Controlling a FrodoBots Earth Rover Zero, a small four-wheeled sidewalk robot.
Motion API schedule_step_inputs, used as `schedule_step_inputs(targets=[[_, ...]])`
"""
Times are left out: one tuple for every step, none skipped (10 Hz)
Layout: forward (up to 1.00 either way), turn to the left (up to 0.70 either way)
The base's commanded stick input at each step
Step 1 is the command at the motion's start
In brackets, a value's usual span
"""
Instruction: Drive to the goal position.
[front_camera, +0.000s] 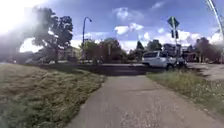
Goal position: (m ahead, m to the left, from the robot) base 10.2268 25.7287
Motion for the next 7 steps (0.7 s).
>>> schedule_step_inputs(targets=[[1.00,0.00],[1.00,0.00],[1.00,0.00],[1.00,0.00],[1.00,0.00],[1.00,0.00],[1.00,0.00]])
